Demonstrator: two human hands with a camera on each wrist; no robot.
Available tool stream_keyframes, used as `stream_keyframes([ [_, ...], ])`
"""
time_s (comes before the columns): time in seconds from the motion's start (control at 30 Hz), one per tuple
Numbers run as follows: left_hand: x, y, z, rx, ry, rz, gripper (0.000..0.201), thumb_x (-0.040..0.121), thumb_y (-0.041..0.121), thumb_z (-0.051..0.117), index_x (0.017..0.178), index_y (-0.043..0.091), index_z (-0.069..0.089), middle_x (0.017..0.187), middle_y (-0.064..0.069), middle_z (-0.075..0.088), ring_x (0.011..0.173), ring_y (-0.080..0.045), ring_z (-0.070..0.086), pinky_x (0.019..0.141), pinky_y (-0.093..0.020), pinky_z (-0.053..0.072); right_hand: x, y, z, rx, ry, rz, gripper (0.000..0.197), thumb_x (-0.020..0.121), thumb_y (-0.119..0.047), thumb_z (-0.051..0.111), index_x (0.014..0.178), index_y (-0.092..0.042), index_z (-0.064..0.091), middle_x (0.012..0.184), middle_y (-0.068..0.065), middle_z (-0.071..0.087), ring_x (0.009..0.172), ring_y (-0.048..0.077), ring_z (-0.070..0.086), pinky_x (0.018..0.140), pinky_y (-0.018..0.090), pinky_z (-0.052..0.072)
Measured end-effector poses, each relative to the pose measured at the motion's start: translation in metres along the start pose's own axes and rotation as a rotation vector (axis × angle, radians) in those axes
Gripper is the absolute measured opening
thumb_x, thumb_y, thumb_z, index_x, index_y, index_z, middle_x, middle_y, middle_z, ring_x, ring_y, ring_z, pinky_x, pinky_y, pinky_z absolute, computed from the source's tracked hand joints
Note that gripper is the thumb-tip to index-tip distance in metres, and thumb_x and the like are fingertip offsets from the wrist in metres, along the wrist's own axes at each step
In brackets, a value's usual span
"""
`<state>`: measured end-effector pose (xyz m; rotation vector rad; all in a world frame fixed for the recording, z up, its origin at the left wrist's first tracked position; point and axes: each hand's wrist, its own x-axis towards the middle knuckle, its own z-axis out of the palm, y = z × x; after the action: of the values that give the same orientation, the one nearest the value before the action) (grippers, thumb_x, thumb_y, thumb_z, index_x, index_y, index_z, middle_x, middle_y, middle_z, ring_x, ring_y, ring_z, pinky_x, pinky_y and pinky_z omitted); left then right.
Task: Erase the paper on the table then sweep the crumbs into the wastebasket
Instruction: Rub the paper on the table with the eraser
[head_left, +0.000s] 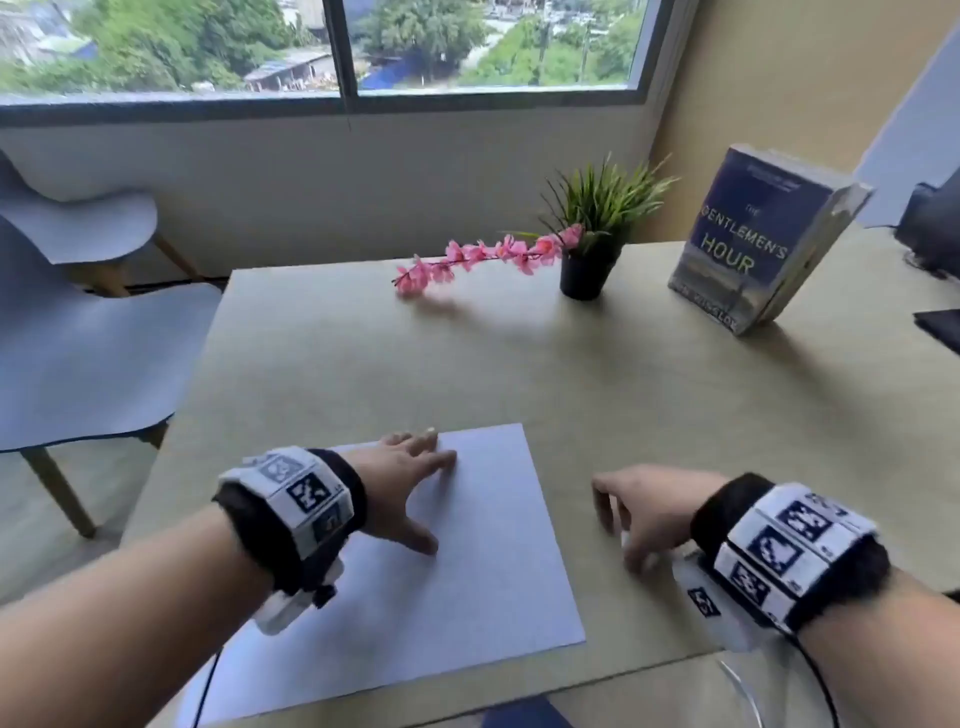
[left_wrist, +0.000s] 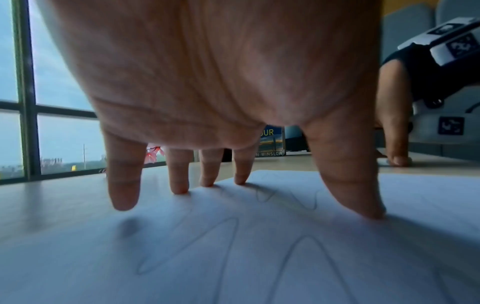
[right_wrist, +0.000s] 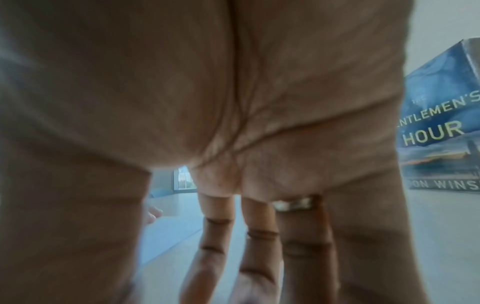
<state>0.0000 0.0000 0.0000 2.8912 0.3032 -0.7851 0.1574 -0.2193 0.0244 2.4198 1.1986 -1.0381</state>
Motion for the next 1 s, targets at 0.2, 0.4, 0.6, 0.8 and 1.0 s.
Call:
stream_keyframes([
  [0.2,-0.013,0.008,0.009,0.021,0.003,-0.074,0.105,0.071,0.065,0.066,0.151,0.033,0.006,0.161,0.007,0.0,0.147,-0.015,0.011,0.119,-0.036,0.018,-0.01,-0.015,0.004,-0.04,0.223,-0.042,0.03,0.073,-0.013,0.072,0.096,-0.025,0.056,0.087,-0.006,0.061,0.078,0.016,0.055,0.072,0.028,0.048],
  [0.4,-0.025,0.021,0.014,-0.001,0.04,-0.142,0.1,0.072,0.06,0.07,0.15,0.036,0.012,0.16,0.009,0.003,0.147,-0.014,0.016,0.119,-0.034,0.017,-0.03,-0.034,-0.001,0.213,0.365,-0.278,0.009,0.087,-0.024,0.066,0.091,-0.021,0.059,0.079,-0.004,0.071,0.075,0.016,0.065,0.075,0.031,0.053],
  [0.6,-0.024,0.026,0.015,-0.07,0.07,-0.181,0.093,0.072,0.059,0.068,0.148,0.036,0.019,0.158,0.011,0.012,0.143,-0.017,0.025,0.116,-0.036,0.025,-0.014,-0.056,-0.007,0.353,0.388,-0.332,0.026,0.085,-0.011,0.071,0.089,-0.019,0.047,0.084,0.004,0.06,0.064,0.017,0.066,0.064,0.029,0.058],
  [0.8,-0.004,0.024,0.008,-0.035,0.107,-0.204,0.094,0.076,0.071,0.055,0.15,0.038,0.008,0.161,0.007,0.002,0.148,-0.026,0.007,0.119,-0.043,0.015,0.036,-0.061,-0.023,0.292,0.409,-0.197,0.023,0.087,-0.009,0.068,0.109,-0.007,0.06,0.09,0.009,0.07,0.058,0.012,0.06,0.06,0.024,0.056],
  [1.0,0.005,0.02,0.009,0.001,-0.002,-0.208,0.104,0.071,0.075,0.057,0.149,0.042,-0.004,0.16,0.008,-0.009,0.148,-0.021,-0.005,0.119,-0.05,0.007,0.063,-0.066,-0.028,0.272,0.401,-0.152,0.026,0.085,-0.012,0.071,0.109,-0.006,0.062,0.099,0.015,0.073,0.071,0.02,0.067,0.079,0.035,0.059],
])
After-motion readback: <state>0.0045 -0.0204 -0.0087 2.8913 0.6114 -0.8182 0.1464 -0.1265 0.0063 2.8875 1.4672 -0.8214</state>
